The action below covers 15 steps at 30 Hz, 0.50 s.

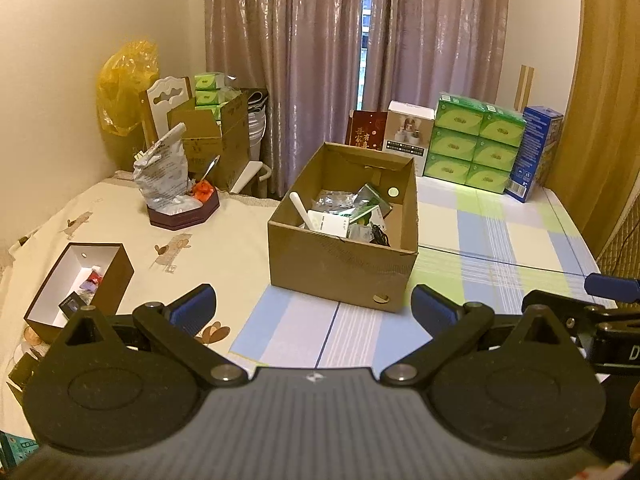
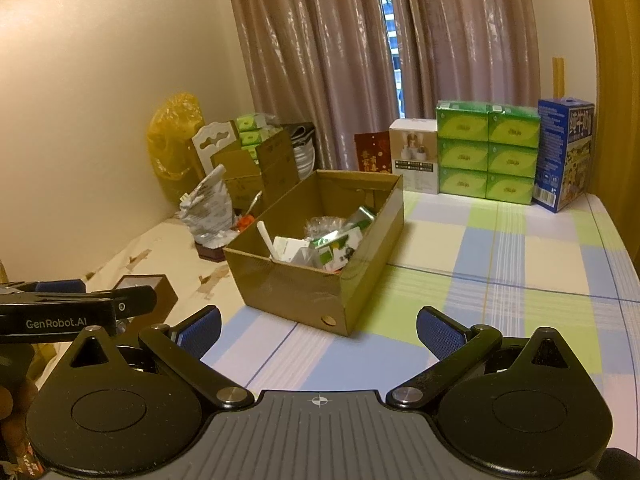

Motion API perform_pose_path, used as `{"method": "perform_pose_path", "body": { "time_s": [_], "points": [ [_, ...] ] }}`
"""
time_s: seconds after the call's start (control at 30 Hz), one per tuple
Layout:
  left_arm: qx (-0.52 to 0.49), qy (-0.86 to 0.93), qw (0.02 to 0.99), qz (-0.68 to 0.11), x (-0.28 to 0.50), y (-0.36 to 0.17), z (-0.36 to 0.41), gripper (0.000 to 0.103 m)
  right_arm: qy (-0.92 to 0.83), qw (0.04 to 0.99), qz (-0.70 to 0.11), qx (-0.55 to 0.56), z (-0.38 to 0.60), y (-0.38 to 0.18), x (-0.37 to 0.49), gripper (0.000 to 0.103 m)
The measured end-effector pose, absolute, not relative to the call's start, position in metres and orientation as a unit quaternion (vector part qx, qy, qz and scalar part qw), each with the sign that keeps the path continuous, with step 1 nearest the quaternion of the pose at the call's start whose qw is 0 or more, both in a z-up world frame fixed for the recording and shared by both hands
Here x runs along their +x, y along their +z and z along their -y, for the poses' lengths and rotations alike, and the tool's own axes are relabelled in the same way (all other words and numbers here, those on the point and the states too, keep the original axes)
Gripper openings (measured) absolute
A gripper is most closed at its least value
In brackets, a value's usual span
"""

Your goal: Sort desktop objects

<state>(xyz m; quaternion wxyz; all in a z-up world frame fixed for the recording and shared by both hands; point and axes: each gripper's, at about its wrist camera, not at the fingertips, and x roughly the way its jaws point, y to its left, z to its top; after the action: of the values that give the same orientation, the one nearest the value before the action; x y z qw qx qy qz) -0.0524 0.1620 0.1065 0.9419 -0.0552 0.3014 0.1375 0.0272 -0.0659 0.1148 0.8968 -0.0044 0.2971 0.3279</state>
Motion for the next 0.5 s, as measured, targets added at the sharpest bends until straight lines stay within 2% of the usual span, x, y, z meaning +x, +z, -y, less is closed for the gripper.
{"method": "perform_pose_path", "body": {
  "time_s": [0.5],
  "points": [
    [-0.053, 0.128, 0.942, -0.305, -0.0512, 0.1032, -0.1599, 0.102, 0.327, 0.896, -0.301, -0.003, 0.0697, 0.1106, 0.0243, 0.101]
  ]
}}
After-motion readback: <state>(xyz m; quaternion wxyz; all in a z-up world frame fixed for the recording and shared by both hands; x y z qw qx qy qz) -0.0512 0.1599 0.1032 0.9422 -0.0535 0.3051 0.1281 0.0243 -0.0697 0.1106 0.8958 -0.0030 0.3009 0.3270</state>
